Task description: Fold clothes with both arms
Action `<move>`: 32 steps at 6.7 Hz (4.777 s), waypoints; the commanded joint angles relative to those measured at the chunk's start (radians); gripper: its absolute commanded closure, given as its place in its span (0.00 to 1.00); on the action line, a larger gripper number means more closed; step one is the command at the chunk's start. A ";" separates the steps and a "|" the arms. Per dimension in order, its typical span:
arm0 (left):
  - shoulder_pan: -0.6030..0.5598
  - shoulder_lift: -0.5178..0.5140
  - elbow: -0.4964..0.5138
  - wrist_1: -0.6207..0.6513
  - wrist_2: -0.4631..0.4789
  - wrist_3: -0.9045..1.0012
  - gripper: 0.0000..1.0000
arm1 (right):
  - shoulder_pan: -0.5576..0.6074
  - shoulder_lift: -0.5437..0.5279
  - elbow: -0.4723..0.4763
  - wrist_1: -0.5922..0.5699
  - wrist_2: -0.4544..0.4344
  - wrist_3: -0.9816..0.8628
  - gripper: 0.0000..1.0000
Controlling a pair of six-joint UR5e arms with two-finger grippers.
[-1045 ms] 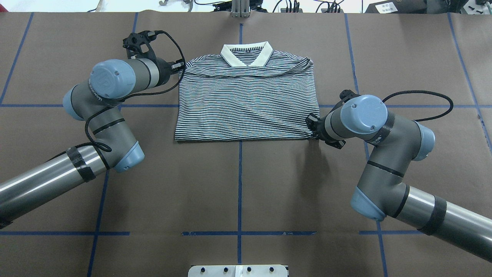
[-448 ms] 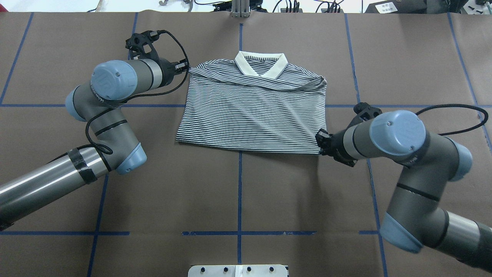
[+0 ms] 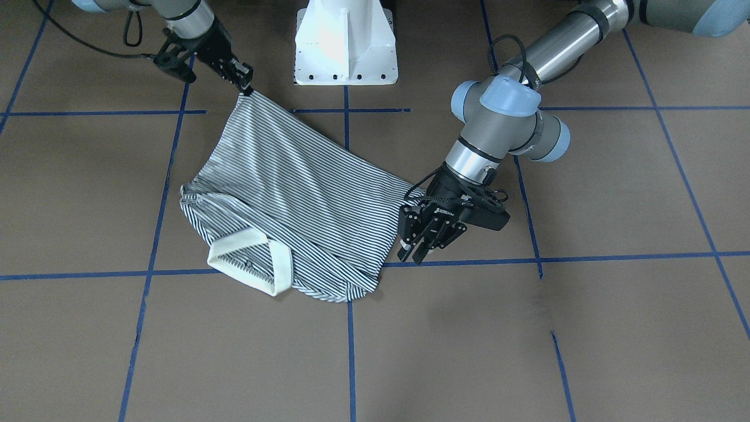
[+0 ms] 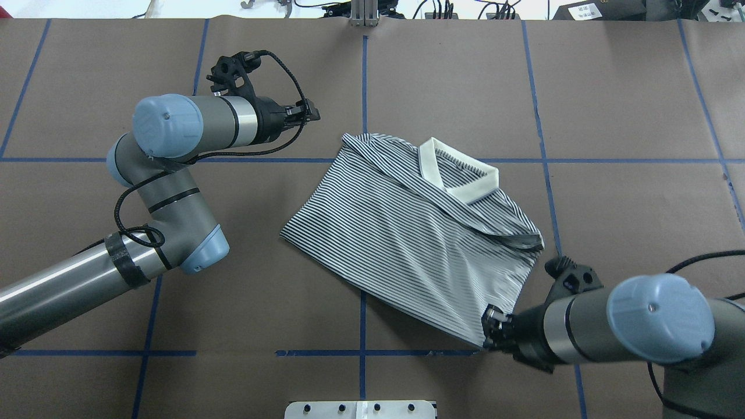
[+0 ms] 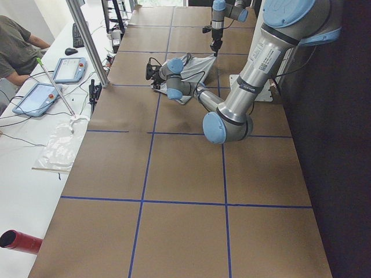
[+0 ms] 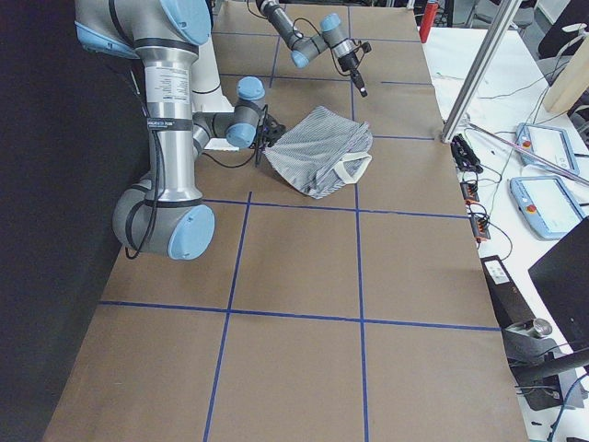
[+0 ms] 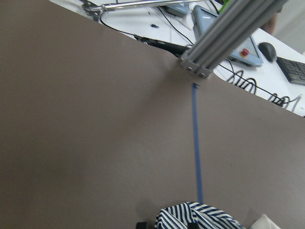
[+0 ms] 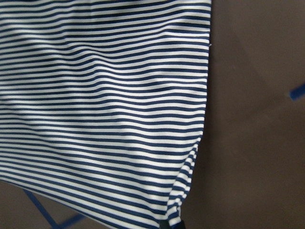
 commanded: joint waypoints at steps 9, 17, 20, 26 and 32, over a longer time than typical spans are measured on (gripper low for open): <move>0.260 0.192 -0.364 0.623 0.135 -0.283 0.36 | 0.263 0.049 -0.109 -0.004 -0.091 -0.141 0.00; 0.373 0.176 -0.397 0.737 0.249 -0.191 0.38 | 0.265 0.052 -0.123 -0.004 -0.096 -0.158 0.00; 0.376 0.173 -0.374 0.737 0.250 -0.189 0.45 | 0.266 0.054 -0.122 -0.004 -0.096 -0.158 0.00; 0.364 0.181 -0.387 0.777 0.250 -0.188 1.00 | 0.263 0.054 -0.128 -0.004 -0.097 -0.158 0.00; -0.005 -0.013 -0.107 0.634 0.240 0.183 1.00 | 0.284 0.064 -0.128 -0.004 -0.109 -0.160 0.00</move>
